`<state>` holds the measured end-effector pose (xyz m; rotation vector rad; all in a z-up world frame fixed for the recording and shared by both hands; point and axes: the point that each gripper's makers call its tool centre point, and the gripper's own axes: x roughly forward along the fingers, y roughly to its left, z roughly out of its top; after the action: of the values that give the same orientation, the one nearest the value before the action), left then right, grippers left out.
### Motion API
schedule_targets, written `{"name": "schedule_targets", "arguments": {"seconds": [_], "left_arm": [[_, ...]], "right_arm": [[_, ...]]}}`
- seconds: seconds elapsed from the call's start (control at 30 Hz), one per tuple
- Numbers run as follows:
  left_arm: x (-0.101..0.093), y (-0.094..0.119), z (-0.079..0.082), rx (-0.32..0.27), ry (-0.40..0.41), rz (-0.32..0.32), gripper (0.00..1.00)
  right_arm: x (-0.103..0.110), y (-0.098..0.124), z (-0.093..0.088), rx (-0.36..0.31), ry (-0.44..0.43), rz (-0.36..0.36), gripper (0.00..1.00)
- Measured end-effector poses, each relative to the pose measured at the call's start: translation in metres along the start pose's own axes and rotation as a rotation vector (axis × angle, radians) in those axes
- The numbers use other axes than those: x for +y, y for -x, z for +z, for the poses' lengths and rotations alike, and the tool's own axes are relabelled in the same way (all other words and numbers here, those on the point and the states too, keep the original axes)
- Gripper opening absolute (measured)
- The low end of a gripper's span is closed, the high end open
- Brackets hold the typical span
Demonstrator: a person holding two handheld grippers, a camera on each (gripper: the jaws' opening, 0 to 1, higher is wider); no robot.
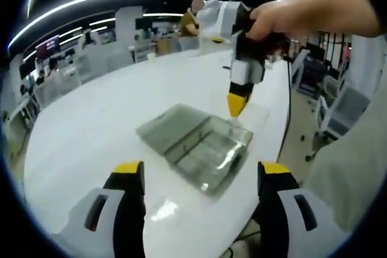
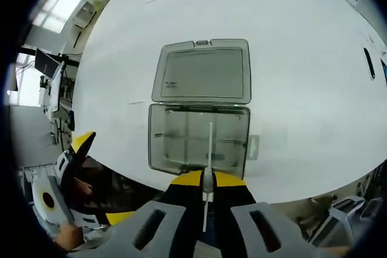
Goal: Insert the divider into the dual guide fixture by aligning both edges with the guide slots and pushing it downward to the bottom, including one-sided entry, uneven engagement, binding, and posture correction.
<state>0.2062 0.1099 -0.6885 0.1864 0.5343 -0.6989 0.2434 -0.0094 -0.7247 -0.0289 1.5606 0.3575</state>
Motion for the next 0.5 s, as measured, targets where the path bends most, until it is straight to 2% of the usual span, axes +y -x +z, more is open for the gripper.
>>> {"name": "schedule_targets", "arguments": {"seconds": [0.17, 0.3, 0.5], "left_arm": [[-0.0010, -0.0004, -0.0016, 0.003, 0.000, -0.004, 0.76], [-0.0035, -0.0007, 0.0008, -0.022, -0.017, -0.014, 0.78], [-0.0066, -0.0020, -0.0006, -0.016, -0.015, -0.023, 0.81]], "right_arm": [[0.0033, -0.0021, 0.0031, -0.003, 0.002, 0.004, 0.00], [0.0044, -0.0051, 0.0056, -0.003, 0.007, 0.006, 0.00], [0.0060, -0.0086, 0.0071, -0.006, 0.008, 0.010, 0.00]]}}
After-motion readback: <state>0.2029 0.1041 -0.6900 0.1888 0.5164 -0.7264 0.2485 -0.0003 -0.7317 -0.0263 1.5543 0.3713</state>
